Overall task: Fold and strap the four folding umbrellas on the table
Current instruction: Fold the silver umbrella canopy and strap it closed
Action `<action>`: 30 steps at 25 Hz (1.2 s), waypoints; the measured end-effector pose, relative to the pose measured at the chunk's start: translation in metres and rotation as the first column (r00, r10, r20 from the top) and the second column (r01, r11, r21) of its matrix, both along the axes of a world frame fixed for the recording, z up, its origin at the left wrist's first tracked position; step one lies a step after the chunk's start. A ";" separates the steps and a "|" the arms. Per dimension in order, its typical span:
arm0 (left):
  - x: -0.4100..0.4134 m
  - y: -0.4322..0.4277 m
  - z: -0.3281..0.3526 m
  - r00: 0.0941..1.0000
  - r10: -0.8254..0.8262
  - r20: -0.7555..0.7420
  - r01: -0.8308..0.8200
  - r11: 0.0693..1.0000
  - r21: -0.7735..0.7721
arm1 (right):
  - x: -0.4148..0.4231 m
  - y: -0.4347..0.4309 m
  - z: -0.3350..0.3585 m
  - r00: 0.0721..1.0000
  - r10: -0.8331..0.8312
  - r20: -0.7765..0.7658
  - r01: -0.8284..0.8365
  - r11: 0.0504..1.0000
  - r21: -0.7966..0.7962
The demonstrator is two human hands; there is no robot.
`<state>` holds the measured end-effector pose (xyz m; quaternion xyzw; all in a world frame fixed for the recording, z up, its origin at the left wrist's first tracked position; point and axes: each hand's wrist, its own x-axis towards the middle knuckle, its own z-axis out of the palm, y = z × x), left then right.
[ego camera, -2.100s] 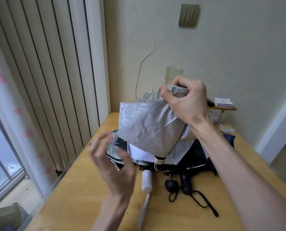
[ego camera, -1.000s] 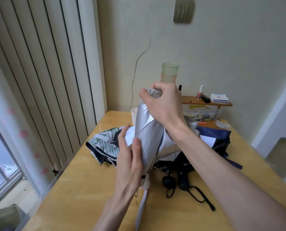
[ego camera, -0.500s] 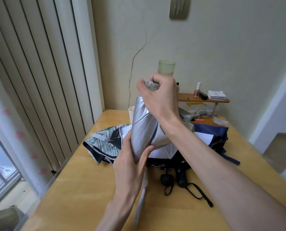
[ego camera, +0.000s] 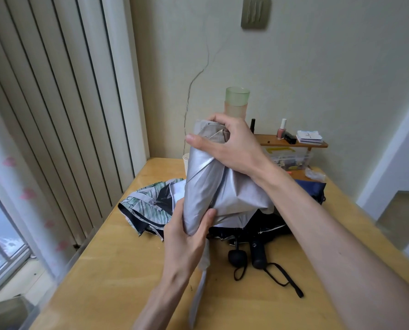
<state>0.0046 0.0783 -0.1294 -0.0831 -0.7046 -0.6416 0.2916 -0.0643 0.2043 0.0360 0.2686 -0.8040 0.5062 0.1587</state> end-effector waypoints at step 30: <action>-0.014 -0.046 0.011 0.951 -0.241 0.195 0.185 0.946 0.267 | 0.015 0.067 -0.069 0.963 0.162 0.218 -0.091 0.949 -0.304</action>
